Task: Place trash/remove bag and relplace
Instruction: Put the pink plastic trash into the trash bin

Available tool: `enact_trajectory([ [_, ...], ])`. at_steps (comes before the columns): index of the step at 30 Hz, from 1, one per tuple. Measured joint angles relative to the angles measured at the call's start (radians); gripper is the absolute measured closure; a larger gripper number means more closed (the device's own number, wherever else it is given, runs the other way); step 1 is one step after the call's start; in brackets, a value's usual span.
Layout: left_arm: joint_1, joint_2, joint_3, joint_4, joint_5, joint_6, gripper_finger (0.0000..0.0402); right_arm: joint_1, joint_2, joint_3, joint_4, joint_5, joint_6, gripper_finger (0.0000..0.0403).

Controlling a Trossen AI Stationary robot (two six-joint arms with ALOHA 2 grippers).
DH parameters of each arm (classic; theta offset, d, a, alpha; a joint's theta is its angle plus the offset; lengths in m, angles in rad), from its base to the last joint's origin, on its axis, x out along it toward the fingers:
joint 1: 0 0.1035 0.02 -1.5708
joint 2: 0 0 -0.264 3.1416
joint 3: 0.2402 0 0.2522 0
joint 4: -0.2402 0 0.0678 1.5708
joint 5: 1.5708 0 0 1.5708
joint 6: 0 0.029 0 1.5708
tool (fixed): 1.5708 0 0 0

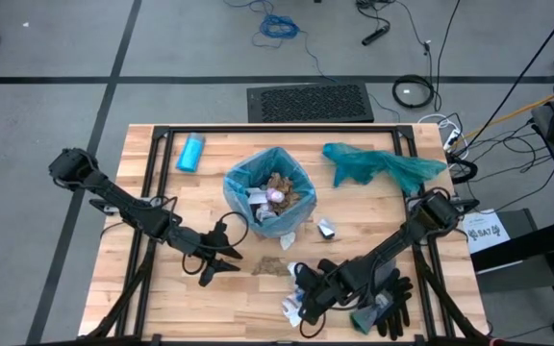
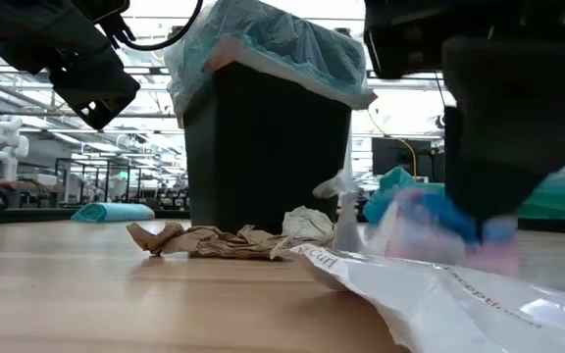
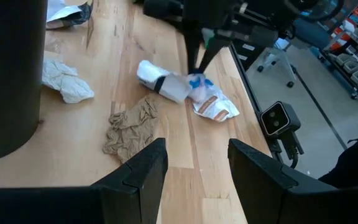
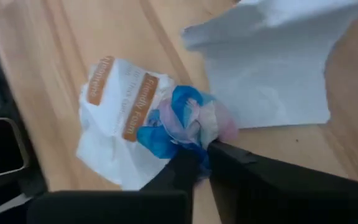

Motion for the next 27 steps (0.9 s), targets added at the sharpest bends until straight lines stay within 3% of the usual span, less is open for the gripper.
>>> enact_trajectory([
  [6,0.000,0.000,0.000,0.000,0.000,0.000,0.0228,0.030,-0.107,0.014,0.012,0.015,0.004,0.0396],
  [14,0.000,0.000,0.000,-0.001,0.000,0.000,0.0228,0.021,-0.252,0.130,0.015,0.218,-0.204,0.0401],
  [19,0.000,0.000,0.000,0.000,-0.001,0.000,0.0228,-0.053,-0.297,0.230,0.032,0.335,-0.352,0.0401],
  [27,0.000,0.000,0.000,0.000,-0.001,0.000,0.0228,-0.245,-0.295,0.291,0.065,0.350,-0.508,0.0401],
])
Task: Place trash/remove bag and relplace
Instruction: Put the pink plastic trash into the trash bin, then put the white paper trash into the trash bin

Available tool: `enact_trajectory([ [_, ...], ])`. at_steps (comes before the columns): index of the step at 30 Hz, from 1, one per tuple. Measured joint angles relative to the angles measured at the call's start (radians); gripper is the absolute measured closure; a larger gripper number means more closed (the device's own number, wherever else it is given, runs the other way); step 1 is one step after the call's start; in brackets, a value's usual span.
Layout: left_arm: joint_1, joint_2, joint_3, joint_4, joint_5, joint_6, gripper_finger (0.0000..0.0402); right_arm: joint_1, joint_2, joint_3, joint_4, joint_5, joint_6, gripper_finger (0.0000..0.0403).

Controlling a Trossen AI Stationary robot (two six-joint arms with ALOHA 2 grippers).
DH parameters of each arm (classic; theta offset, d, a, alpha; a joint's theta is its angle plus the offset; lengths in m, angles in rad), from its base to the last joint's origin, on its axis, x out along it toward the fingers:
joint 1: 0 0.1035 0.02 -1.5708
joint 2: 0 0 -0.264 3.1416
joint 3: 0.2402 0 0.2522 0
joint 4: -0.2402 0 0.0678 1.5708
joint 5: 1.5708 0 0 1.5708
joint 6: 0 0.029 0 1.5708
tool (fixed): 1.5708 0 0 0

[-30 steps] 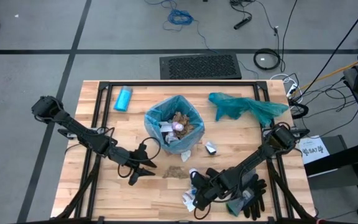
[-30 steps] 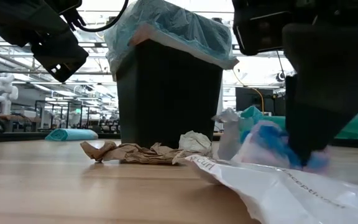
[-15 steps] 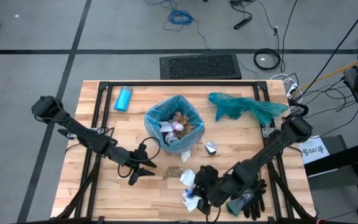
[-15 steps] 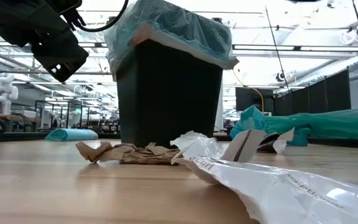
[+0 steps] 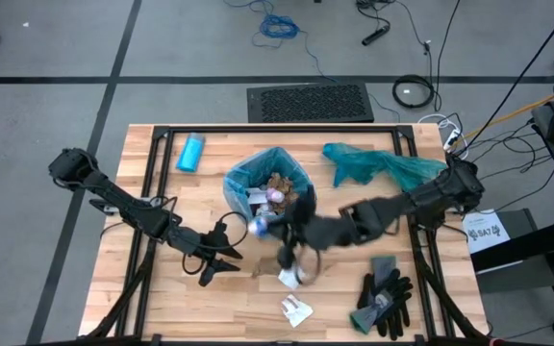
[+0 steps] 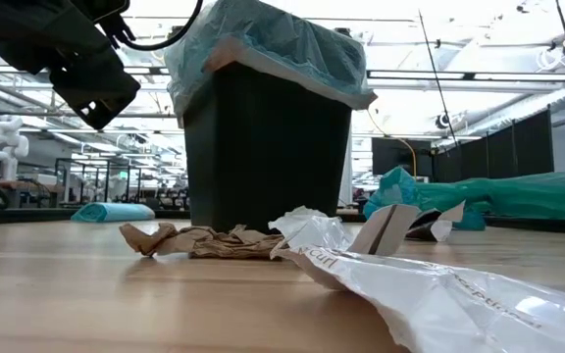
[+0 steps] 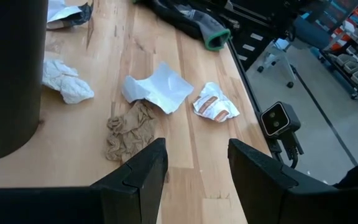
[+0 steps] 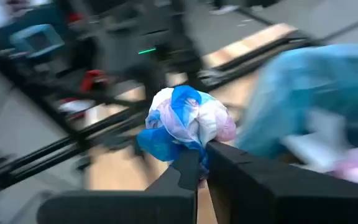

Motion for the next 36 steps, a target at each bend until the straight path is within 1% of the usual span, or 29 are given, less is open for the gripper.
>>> enact_trajectory([
  [2,0.000,0.000,0.000,0.000,0.000,0.000,0.0228,-0.051,0.001,0.000,-0.007,0.015,0.000,0.0396],
  [5,0.000,0.000,0.000,0.000,0.000,0.000,0.0228,-0.125,0.000,0.000,-0.019,-0.003,0.038,0.0379],
  [7,0.000,0.000,0.000,0.000,-0.001,0.000,0.0228,-0.171,0.000,0.000,-0.058,-0.051,0.077,0.0357],
  [11,0.000,0.000,0.000,0.000,-0.001,0.000,0.0228,-0.240,0.000,0.000,-0.151,-0.165,0.157,0.0301],
  [13,0.000,0.000,0.000,0.000,-0.001,0.000,0.0228,-0.257,0.000,0.000,-0.196,-0.178,0.193,0.0272],
  [16,0.000,0.000,0.000,0.000,-0.001,0.000,0.0228,-0.263,0.000,0.000,-0.220,-0.178,0.219,0.0234],
  [20,0.000,0.000,0.000,0.000,-0.001,0.000,0.0228,-0.264,0.000,0.000,-0.232,-0.181,0.252,0.0203],
  [22,0.000,0.000,0.000,0.000,-0.001,0.000,0.0228,-0.264,-0.001,0.000,-0.262,-0.182,0.304,0.0197],
  [24,0.000,0.000,0.000,0.000,-0.002,0.000,0.0228,-0.264,-0.011,-0.001,-0.328,-0.183,0.393,0.0197],
  [26,0.000,0.000,0.000,0.000,-0.002,0.000,0.0228,-0.256,-0.034,-0.001,-0.402,-0.182,0.469,0.0200],
  [28,0.000,0.000,0.000,0.000,-0.002,0.000,0.0228,-0.240,-0.058,-0.001,-0.458,-0.174,0.502,0.0206],
  [31,0.000,0.000,0.000,0.000,-0.002,0.000,0.0228,-0.197,-0.093,-0.001,-0.536,-0.171,0.552,0.0214],
  [36,0.000,0.000,0.000,0.000,-0.002,0.000,0.0228,-0.085,-0.136,-0.001,-0.709,-0.089,0.674,0.0227],
])
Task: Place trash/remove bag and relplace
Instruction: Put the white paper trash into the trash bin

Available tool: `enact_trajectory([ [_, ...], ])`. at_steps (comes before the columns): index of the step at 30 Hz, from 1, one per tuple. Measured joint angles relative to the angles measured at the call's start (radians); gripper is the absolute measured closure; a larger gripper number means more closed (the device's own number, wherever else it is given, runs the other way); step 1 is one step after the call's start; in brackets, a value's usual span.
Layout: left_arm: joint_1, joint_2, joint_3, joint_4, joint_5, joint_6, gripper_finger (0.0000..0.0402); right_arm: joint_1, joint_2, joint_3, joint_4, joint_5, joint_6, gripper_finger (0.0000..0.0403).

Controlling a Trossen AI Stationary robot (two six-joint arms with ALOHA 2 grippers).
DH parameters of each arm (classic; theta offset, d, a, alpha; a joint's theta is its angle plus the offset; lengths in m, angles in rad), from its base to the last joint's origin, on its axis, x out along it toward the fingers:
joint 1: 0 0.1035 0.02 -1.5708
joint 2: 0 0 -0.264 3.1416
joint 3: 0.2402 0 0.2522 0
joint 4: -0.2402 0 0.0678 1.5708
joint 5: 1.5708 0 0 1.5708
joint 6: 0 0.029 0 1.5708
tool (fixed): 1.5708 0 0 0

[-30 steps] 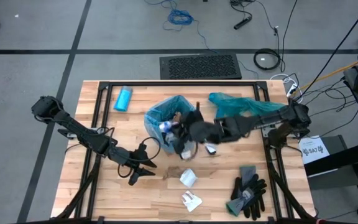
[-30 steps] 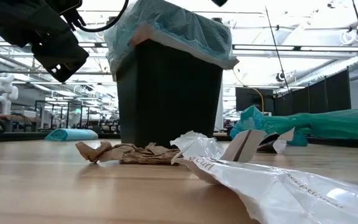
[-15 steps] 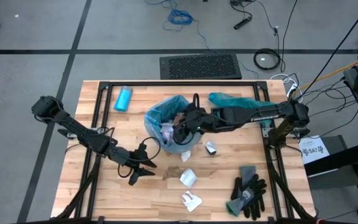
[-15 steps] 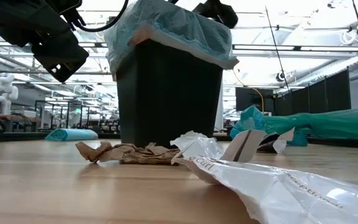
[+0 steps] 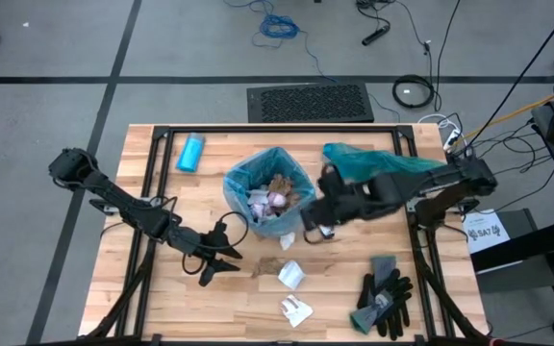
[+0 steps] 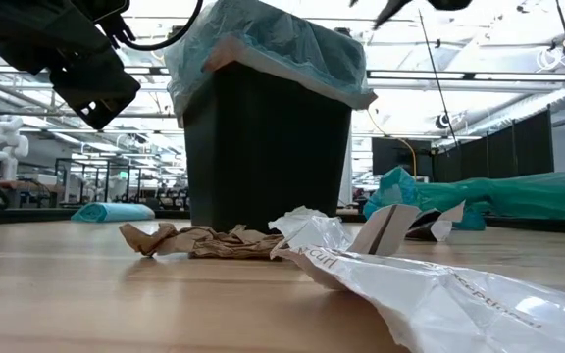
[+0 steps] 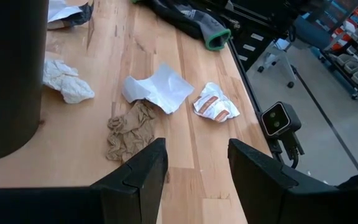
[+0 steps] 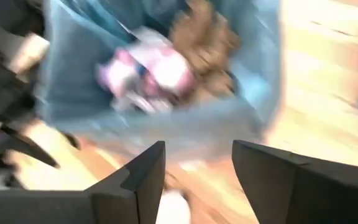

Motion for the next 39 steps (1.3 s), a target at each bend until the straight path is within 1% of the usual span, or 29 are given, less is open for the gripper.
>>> enact_trajectory([
  [4,0.000,0.000,0.000,0.000,0.000,0.000,0.0228,0.131,-0.001,-0.003,-0.184,0.079,0.175,0.0237],
  [6,0.000,0.000,0.000,0.000,0.000,0.000,0.0228,0.193,-0.003,-0.028,-0.237,0.105,0.268,0.0241],
  [9,0.000,0.000,0.000,0.000,0.000,0.000,0.0228,0.272,-0.001,-0.083,-0.320,0.101,0.414,0.0242],
  [11,0.000,0.000,0.000,0.000,0.000,0.000,0.0228,0.313,-0.003,-0.137,-0.330,0.093,0.489,0.0242],
  [14,0.000,0.000,0.000,0.001,0.000,0.000,0.0228,0.352,-0.005,-0.219,-0.285,0.039,0.509,0.0239],
  [17,0.000,0.000,0.000,0.000,0.000,0.000,0.0228,0.346,-0.008,-0.307,-0.168,-0.059,0.416,0.0234],
  [20,0.000,0.000,0.000,0.000,0.000,0.000,0.0228,0.319,-0.008,-0.414,0.002,-0.144,0.279,0.0230],
  [22,0.000,0.000,0.000,0.000,0.000,0.000,0.0228,0.296,-0.008,-0.480,0.114,-0.169,0.183,0.0230],
  [26,0.000,0.000,0.000,0.000,0.000,0.000,0.0228,0.238,-0.007,-0.579,0.271,-0.171,0.037,0.0232],
  [29,0.000,0.000,0.000,0.000,0.000,0.000,0.0228,0.189,-0.007,-0.606,0.312,-0.171,-0.081,0.0231],
  [32,0.000,0.000,0.000,0.000,0.000,0.000,0.0228,0.136,-0.007,-0.610,0.312,-0.178,-0.206,0.0231],
  [36,0.000,0.000,0.000,0.000,0.000,0.000,0.0228,0.055,-0.007,-0.615,0.334,-0.255,-0.394,0.0232],
  [39,0.000,0.000,0.000,0.000,0.000,0.000,0.0228,-0.001,-0.007,-0.633,0.373,-0.279,-0.478,0.0232],
])
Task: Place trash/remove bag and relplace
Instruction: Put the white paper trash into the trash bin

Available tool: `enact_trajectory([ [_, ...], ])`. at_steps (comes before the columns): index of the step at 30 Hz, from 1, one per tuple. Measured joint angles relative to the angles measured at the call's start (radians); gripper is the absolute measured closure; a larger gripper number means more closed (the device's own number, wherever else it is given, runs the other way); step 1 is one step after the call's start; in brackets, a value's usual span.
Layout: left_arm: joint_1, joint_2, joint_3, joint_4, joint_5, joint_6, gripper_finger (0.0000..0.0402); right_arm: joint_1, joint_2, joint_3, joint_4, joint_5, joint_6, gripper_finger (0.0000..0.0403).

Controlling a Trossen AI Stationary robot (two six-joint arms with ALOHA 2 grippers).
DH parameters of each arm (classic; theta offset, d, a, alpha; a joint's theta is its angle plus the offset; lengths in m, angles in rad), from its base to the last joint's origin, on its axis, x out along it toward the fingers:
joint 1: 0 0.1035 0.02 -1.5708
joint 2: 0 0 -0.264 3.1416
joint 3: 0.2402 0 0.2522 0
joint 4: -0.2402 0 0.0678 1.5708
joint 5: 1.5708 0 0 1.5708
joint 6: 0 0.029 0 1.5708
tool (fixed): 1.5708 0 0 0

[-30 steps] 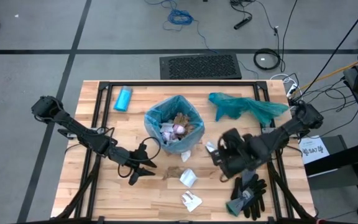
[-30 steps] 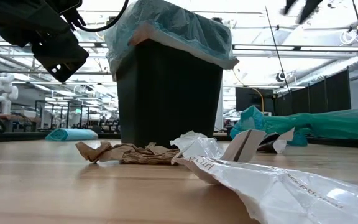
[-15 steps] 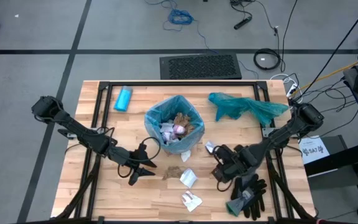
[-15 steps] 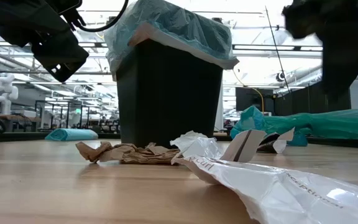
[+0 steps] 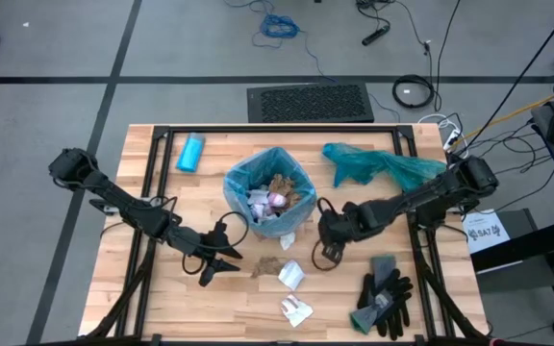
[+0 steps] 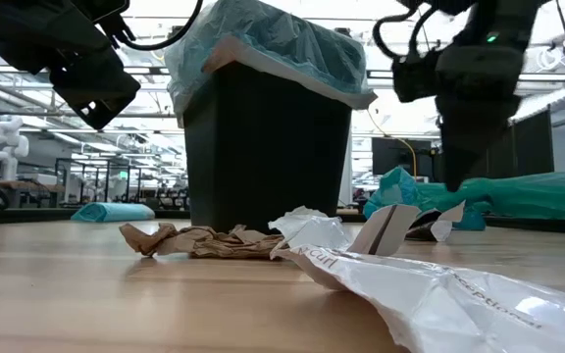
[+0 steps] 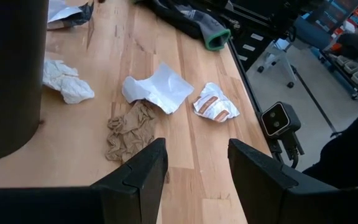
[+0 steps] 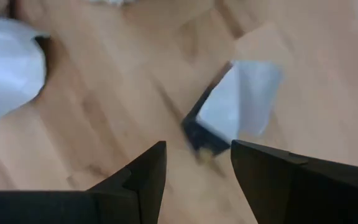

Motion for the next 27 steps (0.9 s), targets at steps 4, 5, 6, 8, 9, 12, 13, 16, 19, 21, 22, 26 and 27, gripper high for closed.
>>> enact_trajectory([
  [4,0.000,0.000,0.000,0.000,0.000,0.000,0.0228,-0.064,0.000,-0.030,0.082,-0.056,-0.072,0.0232],
  [5,0.000,0.000,0.000,0.000,0.000,0.000,0.0228,-0.078,0.000,-0.037,0.094,-0.068,-0.084,0.0232],
  [6,0.000,0.000,0.000,0.000,0.000,0.000,0.0228,-0.090,0.000,-0.045,0.109,-0.071,-0.092,0.0232],
  [8,0.000,0.000,0.000,0.000,0.000,0.000,0.0228,-0.115,0.000,-0.070,0.140,-0.071,-0.098,0.0232],
  [9,0.000,0.000,0.000,0.000,0.000,0.000,0.0228,-0.130,0.000,-0.089,0.152,-0.075,-0.098,0.0232],
  [12,0.000,0.000,0.000,0.000,0.000,0.000,0.0228,-0.170,0.000,-0.149,0.226,-0.124,-0.084,0.0232],
  [13,0.000,0.000,0.000,0.000,0.000,0.000,0.0228,-0.177,0.000,-0.169,0.253,-0.145,-0.074,0.0232],
  [16,0.000,0.000,0.000,0.000,0.000,0.000,0.0228,-0.182,0.001,-0.208,0.306,-0.176,-0.071,0.0245],
  [19,0.000,0.000,0.000,0.000,0.000,0.000,0.0228,-0.177,0.001,-0.216,0.324,-0.176,-0.077,0.0296],
  [21,0.000,0.000,0.000,0.000,0.000,0.000,0.0228,-0.172,0.001,-0.217,0.337,-0.177,-0.063,0.0352],
  [22,0.000,0.000,0.000,0.000,0.000,0.000,0.0228,-0.168,0.001,-0.217,0.343,-0.180,-0.049,0.0377],
  [26,0.000,0.000,0.000,0.000,0.000,0.000,0.0228,-0.130,0.001,-0.216,0.352,-0.206,0.036,0.0394],
  [27,0.000,0.000,0.000,0.000,0.000,0.000,0.0228,-0.114,0.000,-0.216,0.352,-0.206,0.061,0.0397],
])
